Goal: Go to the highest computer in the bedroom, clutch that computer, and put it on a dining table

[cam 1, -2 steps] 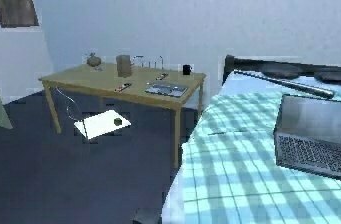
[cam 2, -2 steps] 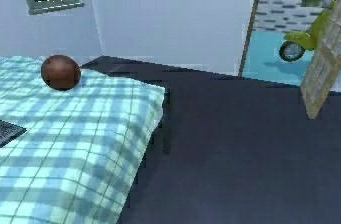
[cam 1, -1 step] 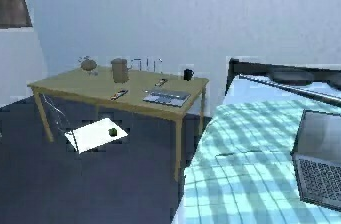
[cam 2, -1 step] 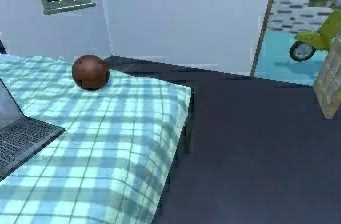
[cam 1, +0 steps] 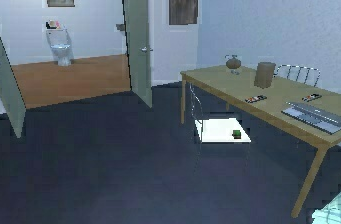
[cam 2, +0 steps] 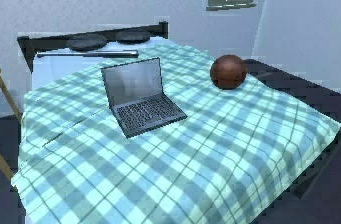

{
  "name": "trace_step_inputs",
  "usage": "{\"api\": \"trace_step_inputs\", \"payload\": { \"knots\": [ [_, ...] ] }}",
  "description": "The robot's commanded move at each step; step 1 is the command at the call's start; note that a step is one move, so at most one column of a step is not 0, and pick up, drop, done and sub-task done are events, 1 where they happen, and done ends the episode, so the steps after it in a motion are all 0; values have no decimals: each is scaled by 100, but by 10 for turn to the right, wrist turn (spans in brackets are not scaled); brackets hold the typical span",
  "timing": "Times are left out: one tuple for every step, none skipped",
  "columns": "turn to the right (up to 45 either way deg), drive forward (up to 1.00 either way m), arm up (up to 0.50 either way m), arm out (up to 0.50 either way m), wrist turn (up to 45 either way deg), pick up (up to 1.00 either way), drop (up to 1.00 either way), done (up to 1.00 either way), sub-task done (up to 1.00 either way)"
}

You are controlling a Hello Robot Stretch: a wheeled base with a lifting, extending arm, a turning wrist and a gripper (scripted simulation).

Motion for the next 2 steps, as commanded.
{"api": "trace_step_inputs", "payload": {
  "knots": [
    [0,0,50,0,0,0,0,0,0],
    [0,0,36,0,0,0,0,0,0]
  ]
}}
